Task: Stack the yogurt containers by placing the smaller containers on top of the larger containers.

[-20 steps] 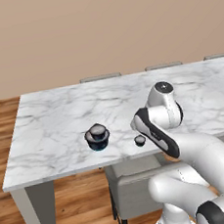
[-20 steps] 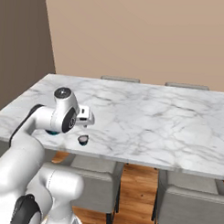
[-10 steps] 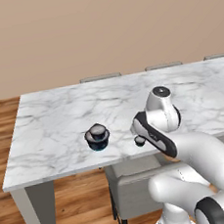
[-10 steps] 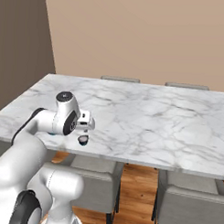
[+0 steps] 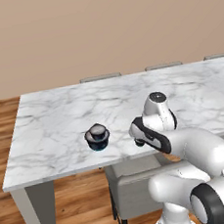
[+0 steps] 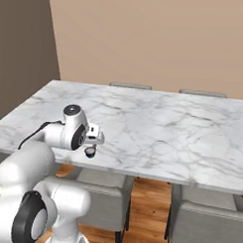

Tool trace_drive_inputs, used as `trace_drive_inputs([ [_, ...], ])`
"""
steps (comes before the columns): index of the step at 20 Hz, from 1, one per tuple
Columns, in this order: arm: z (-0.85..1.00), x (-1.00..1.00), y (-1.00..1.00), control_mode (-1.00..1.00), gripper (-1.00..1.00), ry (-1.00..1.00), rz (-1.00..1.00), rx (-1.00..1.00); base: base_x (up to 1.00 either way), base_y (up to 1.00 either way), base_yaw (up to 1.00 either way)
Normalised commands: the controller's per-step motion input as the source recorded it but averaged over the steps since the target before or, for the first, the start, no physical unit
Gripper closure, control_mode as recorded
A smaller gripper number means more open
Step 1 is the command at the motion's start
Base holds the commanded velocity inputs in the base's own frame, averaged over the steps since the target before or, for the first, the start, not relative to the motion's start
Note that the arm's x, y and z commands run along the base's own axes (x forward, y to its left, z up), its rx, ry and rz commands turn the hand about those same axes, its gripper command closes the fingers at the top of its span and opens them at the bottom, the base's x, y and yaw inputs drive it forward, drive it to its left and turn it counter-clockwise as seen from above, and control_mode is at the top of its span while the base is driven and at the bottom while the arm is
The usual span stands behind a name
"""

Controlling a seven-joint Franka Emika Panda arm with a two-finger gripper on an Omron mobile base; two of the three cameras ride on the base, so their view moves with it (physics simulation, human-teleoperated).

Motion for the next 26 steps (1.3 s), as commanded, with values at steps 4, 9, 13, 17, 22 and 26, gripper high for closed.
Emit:
trace_drive_inputs([
  [4,-0.18,0.26,0.0,-1.0,-1.0,0.0,-0.04,0.0,0.0,0.0,0.0],
  [9,-0.13,0.19,0.0,-1.0,-1.0,0.04,-0.04,0.0,0.0,0.0,0.0],
  [13,-0.15,0.06,0.0,-1.0,-1.0,0.06,-0.03,0.0,0.0,0.0,0.0],
  [17,-0.18,0.03,0.0,-1.0,-1.0,0.07,-0.03,0.0,0.0,0.0,0.0],
  [22,-0.09,0.04,0.0,-1.0,-1.0,0.07,-0.02,0.0,0.0,0.0,0.0],
  [26,-0.06,0.04,0.0,-1.0,-1.0,0.06,-0.01,0.0,0.0,0.0,0.0],
])
